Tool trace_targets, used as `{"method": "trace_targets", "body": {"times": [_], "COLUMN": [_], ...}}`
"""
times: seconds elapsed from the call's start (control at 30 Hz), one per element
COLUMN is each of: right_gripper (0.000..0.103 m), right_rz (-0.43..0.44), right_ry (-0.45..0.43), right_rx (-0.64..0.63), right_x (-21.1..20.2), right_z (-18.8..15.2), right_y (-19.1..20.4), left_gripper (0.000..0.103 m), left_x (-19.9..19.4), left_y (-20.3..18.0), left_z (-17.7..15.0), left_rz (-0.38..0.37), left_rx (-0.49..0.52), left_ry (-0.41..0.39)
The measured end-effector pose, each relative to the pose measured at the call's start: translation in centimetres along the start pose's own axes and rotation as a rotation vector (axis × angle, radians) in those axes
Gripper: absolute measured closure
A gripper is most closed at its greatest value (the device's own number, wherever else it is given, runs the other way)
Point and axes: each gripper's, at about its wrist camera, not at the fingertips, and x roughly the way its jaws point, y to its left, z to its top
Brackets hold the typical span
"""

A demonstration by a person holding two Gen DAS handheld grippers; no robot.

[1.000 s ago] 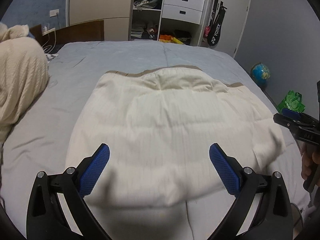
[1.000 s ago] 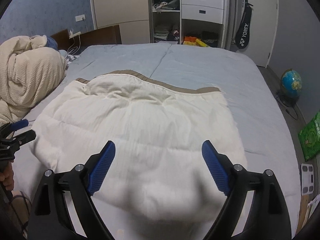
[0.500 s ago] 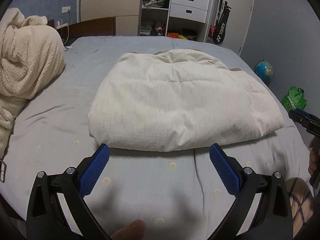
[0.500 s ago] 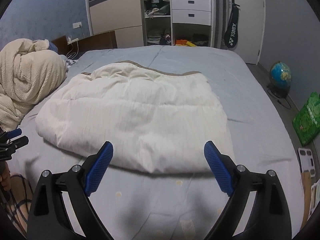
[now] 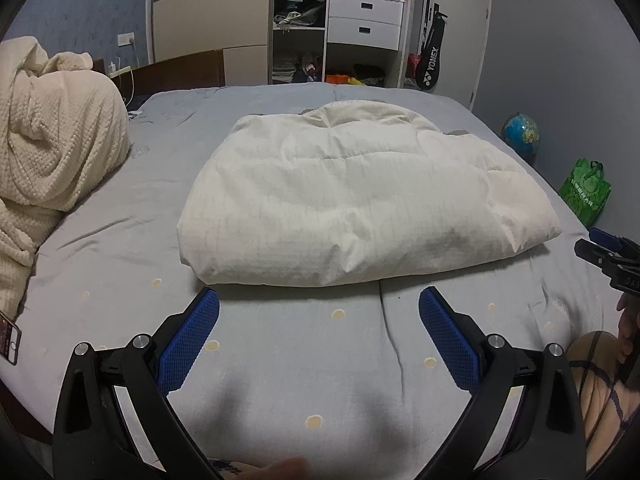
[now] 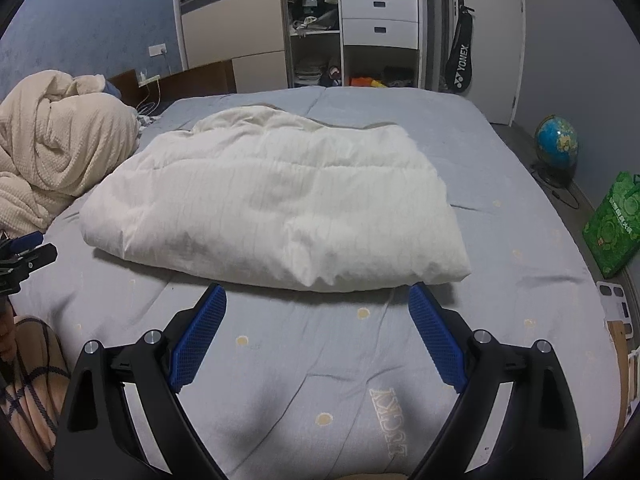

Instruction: Fold large clothes

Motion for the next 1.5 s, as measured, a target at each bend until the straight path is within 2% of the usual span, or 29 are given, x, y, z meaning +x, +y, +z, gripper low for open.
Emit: {"method": "trace_targets", "body": {"times": [0.5,0.77,1.5], "right_gripper": [0.014,0.014,0.014], "right_rz": [-0.035,-0.038,-0.042], "right_ry": [0.059,0.059,0.069], "right_rx": [-0.032,0.005,0.008], "right_x": [0.81,0.65,0.83], "right_z": [-0.13,-0.13,-0.16], "right_y": [0.38,-0.24,-0.29], "left_gripper": [0.007,0.007,0.007], "left_x": [0.43,0.52,0.65], "left_y": [0.31,0.44,0.43], "left_z": [-0.44,-0.54,-0.56], "left_rz": [0.019,0.023,0.024], "left_rx": [-0.01,-0.028,-0.026], "left_ry": [0.025,0.033,0.04]}}
